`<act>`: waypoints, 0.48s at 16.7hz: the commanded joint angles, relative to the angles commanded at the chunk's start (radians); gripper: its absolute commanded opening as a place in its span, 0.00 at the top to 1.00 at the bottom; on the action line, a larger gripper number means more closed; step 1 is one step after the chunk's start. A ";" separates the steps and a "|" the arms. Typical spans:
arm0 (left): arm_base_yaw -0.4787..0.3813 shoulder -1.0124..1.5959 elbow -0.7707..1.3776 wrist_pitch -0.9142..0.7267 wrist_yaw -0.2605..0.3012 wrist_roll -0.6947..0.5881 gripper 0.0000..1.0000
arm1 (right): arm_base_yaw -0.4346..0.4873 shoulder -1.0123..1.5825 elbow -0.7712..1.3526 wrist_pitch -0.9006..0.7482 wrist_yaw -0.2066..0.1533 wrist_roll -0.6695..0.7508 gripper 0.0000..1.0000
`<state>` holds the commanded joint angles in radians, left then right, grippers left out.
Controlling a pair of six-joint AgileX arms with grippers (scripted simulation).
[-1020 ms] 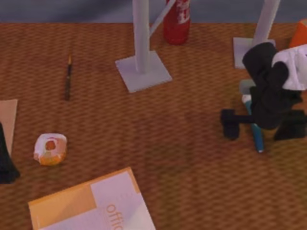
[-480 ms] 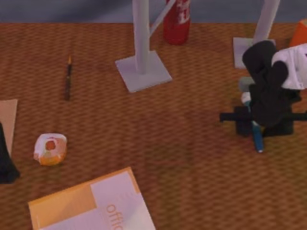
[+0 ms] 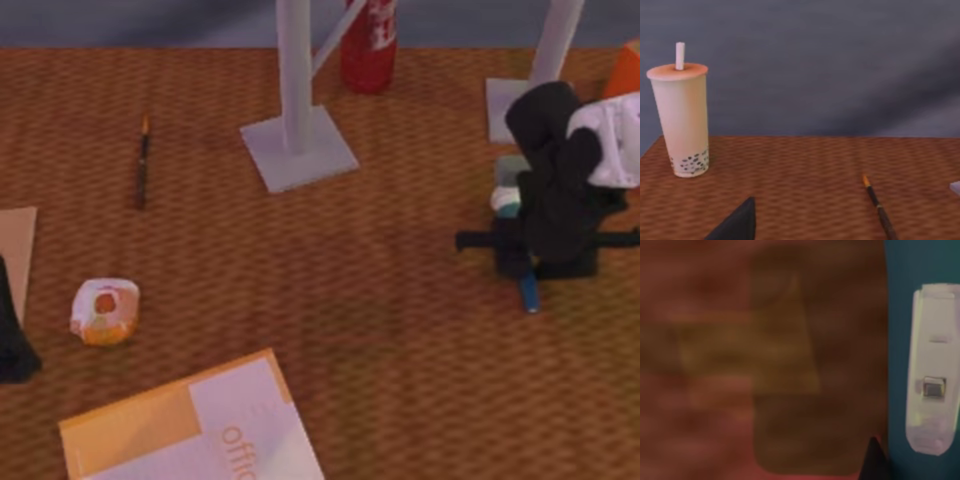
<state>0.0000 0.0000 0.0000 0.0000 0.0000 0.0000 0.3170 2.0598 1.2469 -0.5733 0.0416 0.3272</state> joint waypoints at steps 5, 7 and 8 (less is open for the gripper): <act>0.000 0.000 0.000 0.000 0.000 0.000 0.00 | -0.001 -0.046 -0.055 0.247 -0.090 -0.051 1.00; 0.000 0.000 0.000 0.000 0.000 0.000 0.00 | -0.003 -0.073 -0.097 0.394 -0.142 -0.081 1.00; 0.000 0.000 0.000 0.000 0.000 0.000 0.00 | -0.004 -0.088 -0.121 0.474 -0.171 -0.097 1.00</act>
<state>0.0000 0.0000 0.0000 0.0000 0.0000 0.0000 0.3131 1.9716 1.1254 -0.0997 -0.1290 0.2300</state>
